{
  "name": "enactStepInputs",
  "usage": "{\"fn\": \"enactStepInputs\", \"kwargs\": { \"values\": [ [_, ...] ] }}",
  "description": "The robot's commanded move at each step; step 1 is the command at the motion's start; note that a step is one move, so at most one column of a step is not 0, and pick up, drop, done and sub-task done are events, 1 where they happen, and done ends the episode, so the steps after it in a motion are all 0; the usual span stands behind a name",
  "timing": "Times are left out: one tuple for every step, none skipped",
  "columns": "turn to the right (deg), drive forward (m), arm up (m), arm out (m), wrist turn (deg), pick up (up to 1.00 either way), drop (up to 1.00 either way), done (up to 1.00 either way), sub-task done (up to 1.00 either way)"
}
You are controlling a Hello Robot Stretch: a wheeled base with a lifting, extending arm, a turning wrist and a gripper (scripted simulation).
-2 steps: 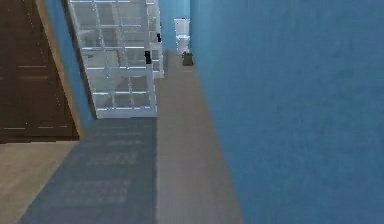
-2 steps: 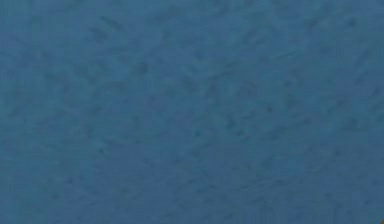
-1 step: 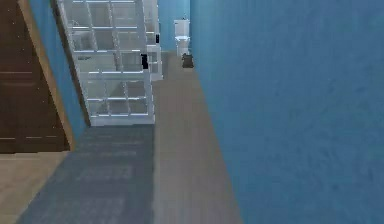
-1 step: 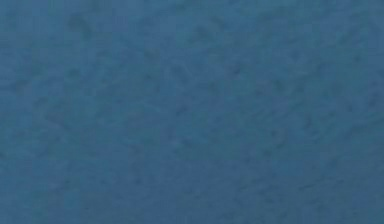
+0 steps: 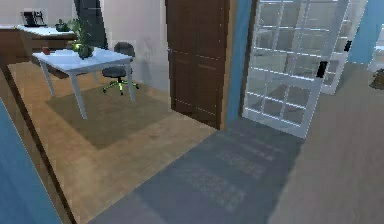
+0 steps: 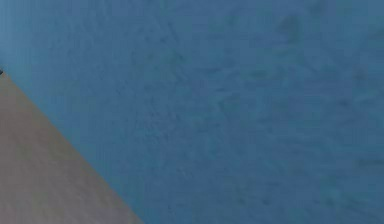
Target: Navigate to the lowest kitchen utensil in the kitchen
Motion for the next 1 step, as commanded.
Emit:
{"fn": "enactStepInputs", "kwargs": {
  "values": [
    [-12.0,0.00,0.00,0.00,0.0,0.00,0.00,0.00,0.00]
  ]
}}
